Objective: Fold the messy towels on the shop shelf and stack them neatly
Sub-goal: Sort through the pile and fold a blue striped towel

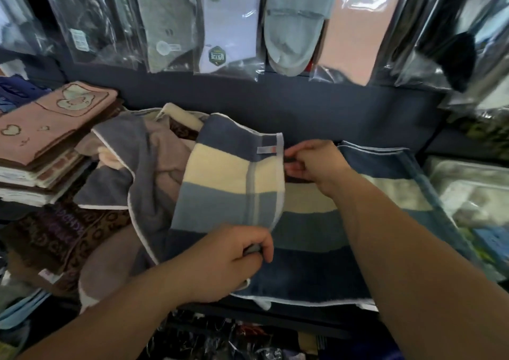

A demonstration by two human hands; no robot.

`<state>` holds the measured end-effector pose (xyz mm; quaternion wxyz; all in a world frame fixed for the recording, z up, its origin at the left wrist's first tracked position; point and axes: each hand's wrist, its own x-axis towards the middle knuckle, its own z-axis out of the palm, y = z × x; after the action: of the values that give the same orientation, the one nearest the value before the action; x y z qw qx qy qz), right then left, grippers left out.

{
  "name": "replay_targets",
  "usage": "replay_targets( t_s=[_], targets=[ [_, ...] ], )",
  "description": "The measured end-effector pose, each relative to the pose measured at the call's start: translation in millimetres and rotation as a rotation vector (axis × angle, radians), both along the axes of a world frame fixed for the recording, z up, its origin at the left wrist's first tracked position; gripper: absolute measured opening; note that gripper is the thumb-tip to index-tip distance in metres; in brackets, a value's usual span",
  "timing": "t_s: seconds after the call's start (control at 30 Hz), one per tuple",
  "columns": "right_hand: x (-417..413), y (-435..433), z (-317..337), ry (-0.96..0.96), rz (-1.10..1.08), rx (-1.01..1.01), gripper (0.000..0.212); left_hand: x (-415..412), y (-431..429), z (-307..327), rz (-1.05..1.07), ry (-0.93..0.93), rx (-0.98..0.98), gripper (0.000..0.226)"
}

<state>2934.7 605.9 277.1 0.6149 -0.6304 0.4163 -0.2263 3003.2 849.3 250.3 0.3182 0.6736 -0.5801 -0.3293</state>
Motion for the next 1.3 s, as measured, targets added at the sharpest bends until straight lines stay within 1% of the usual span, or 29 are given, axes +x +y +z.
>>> replay_targets(
  t_s=[0.07,0.13,0.2,0.27,0.33,0.4,0.47,0.5,0.53,0.57,0.63,0.67,0.7,0.73,0.8,0.87,0.93,0.97,1.0,1.13,1.2,1.3],
  targets=[
    [-6,-3,-1,0.066,0.149,0.024,0.017,-6,-8,2,0.009,0.013,0.005,0.027],
    [-7,1,-9,0.081,0.251,0.087,0.024,-10,-14,2,0.019,0.014,0.013,0.028],
    [-2,5,-20,0.021,0.267,0.145,0.029,-13,-16,0,0.016,0.008,0.022,0.028],
    [4,7,-29,-0.026,0.227,0.182,0.032,-15,-15,-5,0.025,0.016,0.053,0.026],
    [9,9,-34,-0.032,0.204,0.24,0.03,-13,-10,-11,0.064,0.036,0.065,0.025],
    [12,12,-38,-0.027,0.227,0.293,0.023,-14,-3,-15,0.123,0.067,0.027,0.025],
    [18,13,-40,-0.019,0.241,0.268,0.02,-14,3,-20,0.218,0.121,-0.015,0.035],
    [21,13,-39,-0.018,0.236,0.233,0.018,-12,5,-26,0.286,0.116,-0.04,0.041],
    [23,13,-37,-0.014,0.229,0.191,0.014,-11,7,-32,0.361,0.09,-0.062,0.041],
    [24,13,-32,0.001,0.215,0.132,0.014,-8,9,-37,0.429,0.064,-0.089,0.031],
    [23,14,-26,0.031,0.198,-0.001,0.025,-8,8,-40,0.513,0.039,-0.099,0.007],
    [21,14,-24,0.038,0.192,-0.075,0.03,-10,8,-38,0.523,0.04,-0.11,0.015],
    [16,16,-19,0.04,0.191,-0.148,0.029,-13,6,-34,0.523,0.047,-0.139,0.024],
    [10,17,-15,0.031,0.188,-0.209,0.023,-17,3,-27,0.509,0.06,-0.168,0.031],
    [-3,14,-4,0.004,0.162,-0.269,0.006,-30,-7,-5,0.417,0.06,-0.234,0.029],
    [-20,6,8,-0.012,0.128,-0.269,0.022,-43,-18,19,0.344,0.072,-0.304,0.02],
    [-40,-4,22,-0.008,0.08,-0.274,0.047,-55,-32,37,0.313,0.084,-0.367,0.025],
    [-52,-10,30,-0.017,0.049,-0.273,0.051,-63,-39,44,0.293,0.096,-0.39,0.028],
    [-64,-14,36,-0.029,0.011,-0.267,0.05,-71,-46,50,0.261,0.116,-0.4,0.025],
    [-120,-32,50,-0.032,-0.117,-0.234,0.032,-110,-79,49,0.112,0.197,-0.351,0.015],
    [-144,-45,46,0.013,-0.211,-0.255,0.031,-129,-97,39,0.071,0.219,-0.294,0.015],
    [-170,-59,28,0.131,-0.289,-0.323,0.022,-150,-122,18,0.074,0.228,-0.204,0.018]
  ],
)
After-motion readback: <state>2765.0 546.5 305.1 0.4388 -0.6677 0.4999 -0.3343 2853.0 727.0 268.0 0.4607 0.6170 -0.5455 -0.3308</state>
